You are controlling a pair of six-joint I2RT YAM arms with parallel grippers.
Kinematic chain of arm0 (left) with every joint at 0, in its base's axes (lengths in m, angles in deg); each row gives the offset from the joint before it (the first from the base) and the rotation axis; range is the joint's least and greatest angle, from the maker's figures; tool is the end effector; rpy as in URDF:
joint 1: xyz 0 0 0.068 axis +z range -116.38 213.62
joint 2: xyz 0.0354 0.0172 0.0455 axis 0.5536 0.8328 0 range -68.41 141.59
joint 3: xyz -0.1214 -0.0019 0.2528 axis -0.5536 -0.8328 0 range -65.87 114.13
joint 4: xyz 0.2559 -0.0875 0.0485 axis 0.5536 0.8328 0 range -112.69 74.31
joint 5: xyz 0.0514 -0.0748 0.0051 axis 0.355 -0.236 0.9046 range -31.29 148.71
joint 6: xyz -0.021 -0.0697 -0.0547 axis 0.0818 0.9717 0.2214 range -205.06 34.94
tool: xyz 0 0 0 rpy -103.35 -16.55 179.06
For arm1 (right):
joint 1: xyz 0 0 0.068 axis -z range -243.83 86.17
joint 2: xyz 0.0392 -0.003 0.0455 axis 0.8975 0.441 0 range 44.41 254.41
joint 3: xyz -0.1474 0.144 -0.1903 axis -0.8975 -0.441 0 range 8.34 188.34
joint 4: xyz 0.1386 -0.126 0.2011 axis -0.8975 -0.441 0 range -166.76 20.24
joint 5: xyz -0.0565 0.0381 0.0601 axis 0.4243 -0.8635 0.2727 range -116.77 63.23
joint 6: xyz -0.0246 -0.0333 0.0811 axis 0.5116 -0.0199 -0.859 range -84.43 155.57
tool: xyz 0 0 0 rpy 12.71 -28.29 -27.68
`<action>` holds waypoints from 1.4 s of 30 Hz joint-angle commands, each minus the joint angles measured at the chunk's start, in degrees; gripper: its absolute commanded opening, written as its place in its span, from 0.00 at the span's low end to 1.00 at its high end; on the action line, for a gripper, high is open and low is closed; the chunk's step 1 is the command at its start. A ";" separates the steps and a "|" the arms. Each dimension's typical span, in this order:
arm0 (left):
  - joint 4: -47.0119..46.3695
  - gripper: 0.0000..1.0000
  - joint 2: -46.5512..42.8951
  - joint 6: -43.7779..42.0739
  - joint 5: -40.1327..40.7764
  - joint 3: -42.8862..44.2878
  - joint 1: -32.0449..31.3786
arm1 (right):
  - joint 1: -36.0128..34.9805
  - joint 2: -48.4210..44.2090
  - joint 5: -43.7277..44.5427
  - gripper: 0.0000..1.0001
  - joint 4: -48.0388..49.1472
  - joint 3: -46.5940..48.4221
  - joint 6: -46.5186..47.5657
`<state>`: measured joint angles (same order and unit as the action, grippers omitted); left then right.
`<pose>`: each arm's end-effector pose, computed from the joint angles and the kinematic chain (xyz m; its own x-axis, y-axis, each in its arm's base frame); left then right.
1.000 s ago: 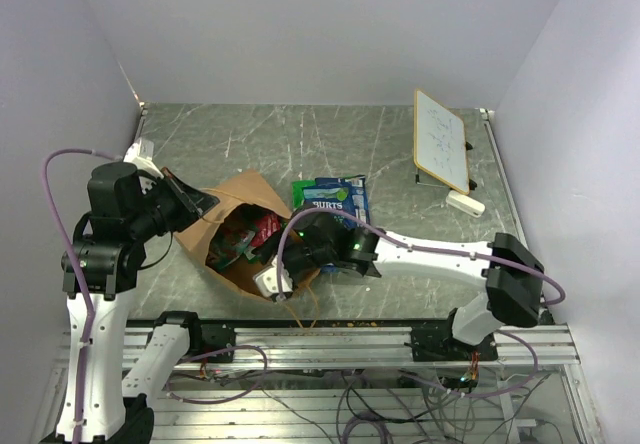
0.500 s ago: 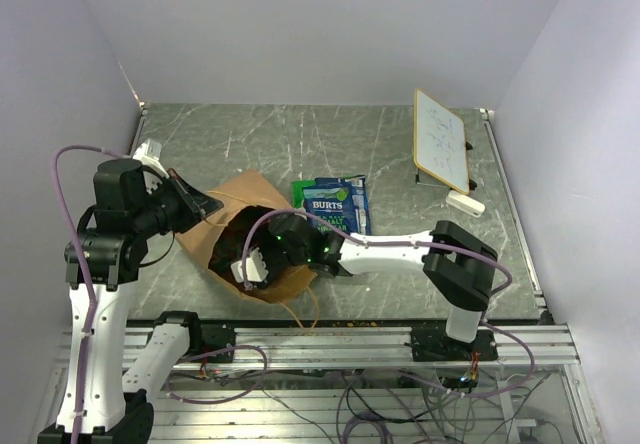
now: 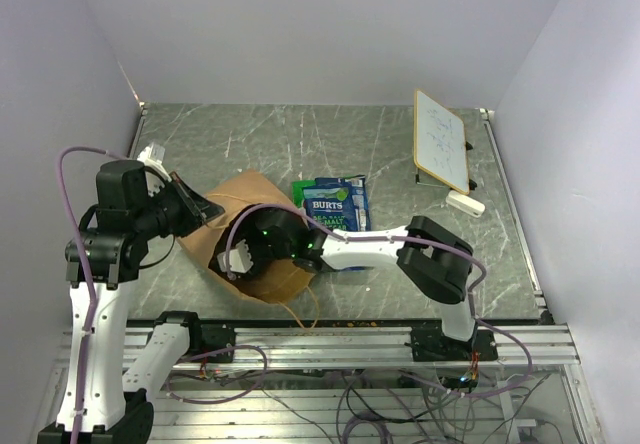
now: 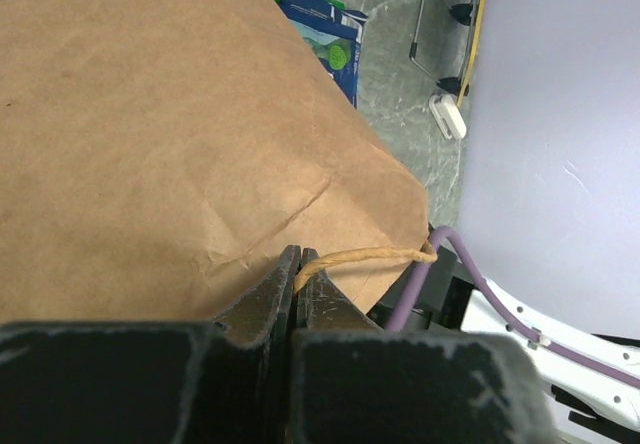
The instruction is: Take the snacks out of the paper bag
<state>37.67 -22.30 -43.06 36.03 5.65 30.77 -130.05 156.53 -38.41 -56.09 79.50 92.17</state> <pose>0.1604 -0.0393 0.3894 -0.6670 -0.5849 -0.4615 -0.1141 0.6923 -0.7126 0.1842 0.4588 0.1703 0.7067 -0.4238 -0.5666 -0.6877 -0.2232 -0.6909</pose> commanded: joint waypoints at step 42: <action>0.57 0.07 -1.42 4.10 6.50 2.28 -0.17 | 0.12 -16.84 -2.86 0.00 -1.06 -9.49 -15.31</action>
<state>39.35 -23.68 -39.10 40.77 7.56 30.77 -130.05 143.57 -40.55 -58.88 71.87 79.91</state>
